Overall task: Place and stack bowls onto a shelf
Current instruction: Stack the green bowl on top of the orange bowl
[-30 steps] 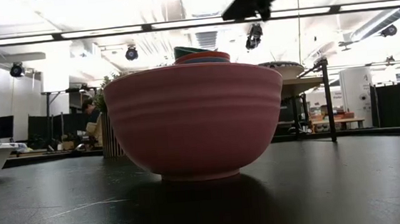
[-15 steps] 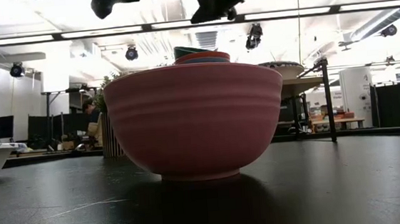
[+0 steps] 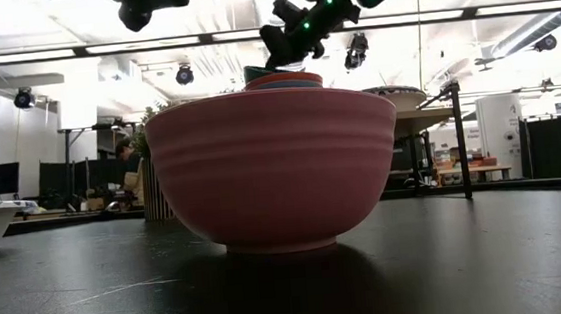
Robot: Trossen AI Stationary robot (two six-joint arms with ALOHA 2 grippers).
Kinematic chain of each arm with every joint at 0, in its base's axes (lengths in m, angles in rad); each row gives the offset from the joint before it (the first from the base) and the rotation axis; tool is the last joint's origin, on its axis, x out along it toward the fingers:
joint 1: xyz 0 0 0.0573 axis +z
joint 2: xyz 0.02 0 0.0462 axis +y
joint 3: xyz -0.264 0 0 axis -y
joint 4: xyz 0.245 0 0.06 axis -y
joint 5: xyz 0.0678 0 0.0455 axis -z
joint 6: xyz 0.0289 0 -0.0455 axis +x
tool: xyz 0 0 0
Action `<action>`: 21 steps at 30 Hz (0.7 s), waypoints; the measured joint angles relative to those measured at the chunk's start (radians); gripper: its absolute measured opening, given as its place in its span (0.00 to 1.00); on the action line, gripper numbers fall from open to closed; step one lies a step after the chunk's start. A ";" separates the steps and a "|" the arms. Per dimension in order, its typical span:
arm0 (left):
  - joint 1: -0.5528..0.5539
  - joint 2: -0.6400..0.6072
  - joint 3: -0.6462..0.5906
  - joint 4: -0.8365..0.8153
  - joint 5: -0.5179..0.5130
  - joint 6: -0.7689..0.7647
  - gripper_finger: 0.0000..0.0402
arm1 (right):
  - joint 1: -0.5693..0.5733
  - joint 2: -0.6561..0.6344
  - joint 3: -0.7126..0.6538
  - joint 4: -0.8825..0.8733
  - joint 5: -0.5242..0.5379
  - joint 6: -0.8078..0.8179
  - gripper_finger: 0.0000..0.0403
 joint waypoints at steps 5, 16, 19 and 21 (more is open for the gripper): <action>0.000 0.000 0.000 0.000 0.000 0.011 0.13 | -0.010 0.003 0.004 -0.038 -0.016 0.020 0.02; 0.000 0.036 -0.016 0.030 0.000 0.015 0.13 | -0.010 0.002 0.001 0.021 -0.104 0.057 0.02; 0.000 0.045 -0.027 0.053 0.000 0.015 0.13 | -0.009 0.002 0.001 0.079 -0.190 0.096 0.02; 0.000 0.051 -0.033 0.063 0.000 0.015 0.13 | -0.009 0.009 0.001 0.096 -0.221 0.112 0.02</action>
